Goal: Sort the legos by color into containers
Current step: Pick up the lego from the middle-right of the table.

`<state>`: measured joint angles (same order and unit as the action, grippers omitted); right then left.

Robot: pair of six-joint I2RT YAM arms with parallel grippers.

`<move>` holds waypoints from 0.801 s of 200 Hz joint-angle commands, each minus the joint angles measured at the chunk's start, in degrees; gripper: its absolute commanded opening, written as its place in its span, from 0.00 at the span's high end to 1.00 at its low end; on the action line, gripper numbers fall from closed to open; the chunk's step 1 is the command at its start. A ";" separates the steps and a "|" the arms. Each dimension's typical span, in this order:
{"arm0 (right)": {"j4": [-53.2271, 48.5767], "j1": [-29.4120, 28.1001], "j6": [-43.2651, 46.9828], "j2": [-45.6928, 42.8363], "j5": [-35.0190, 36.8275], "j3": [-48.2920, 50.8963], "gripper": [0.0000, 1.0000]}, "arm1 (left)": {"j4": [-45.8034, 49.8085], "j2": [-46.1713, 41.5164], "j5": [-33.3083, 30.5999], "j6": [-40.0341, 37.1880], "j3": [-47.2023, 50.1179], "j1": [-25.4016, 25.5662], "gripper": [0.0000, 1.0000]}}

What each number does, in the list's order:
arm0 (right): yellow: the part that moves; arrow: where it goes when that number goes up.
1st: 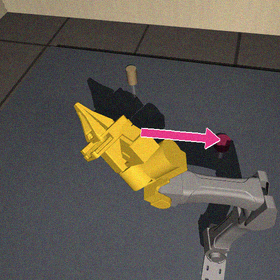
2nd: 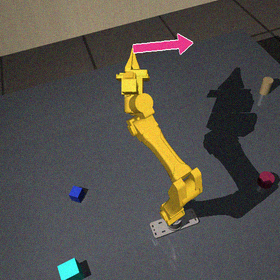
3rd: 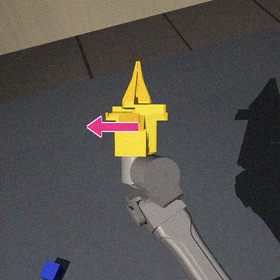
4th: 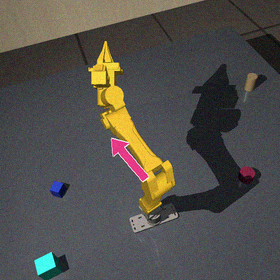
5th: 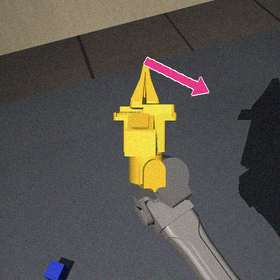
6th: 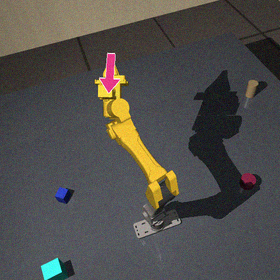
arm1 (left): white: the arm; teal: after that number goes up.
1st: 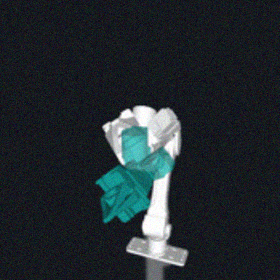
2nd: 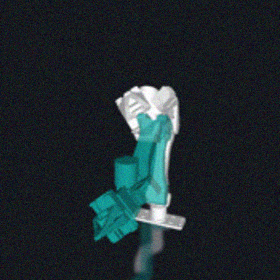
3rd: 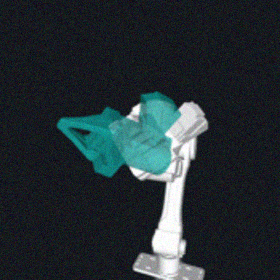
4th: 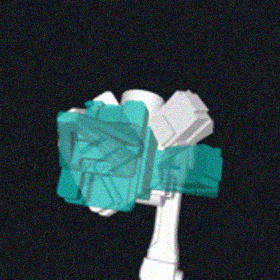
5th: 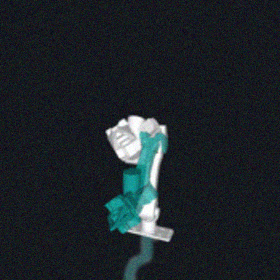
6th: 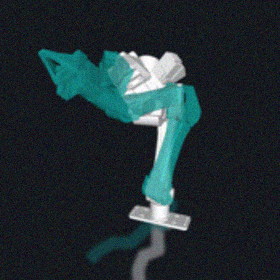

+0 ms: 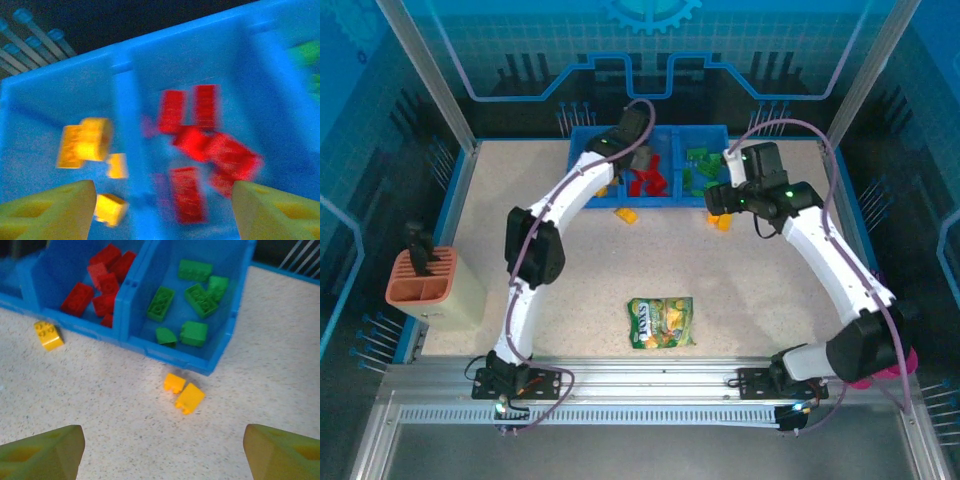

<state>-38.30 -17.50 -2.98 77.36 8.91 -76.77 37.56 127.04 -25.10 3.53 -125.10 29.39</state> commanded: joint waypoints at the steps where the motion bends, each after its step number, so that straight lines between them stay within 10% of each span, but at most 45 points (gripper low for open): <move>1: 1.42 0.88 -2.16 -4.98 3.06 1.83 0.16 | 1.70 -3.89 4.07 6.38 3.77 6.45 0.27; 64: 5.69 2.09 -6.00 -18.38 5.75 8.52 0.05 | 3.61 7.34 11.05 20.25 -3.13 17.78 0.27; 160: 8.50 2.29 -9.14 -25.07 -0.44 12.93 0.00 | 5.96 23.47 11.35 27.60 -19.37 21.15 0.27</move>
<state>-31.86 -15.94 -10.63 53.54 10.46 -64.88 42.39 147.65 -14.13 28.62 -140.44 49.91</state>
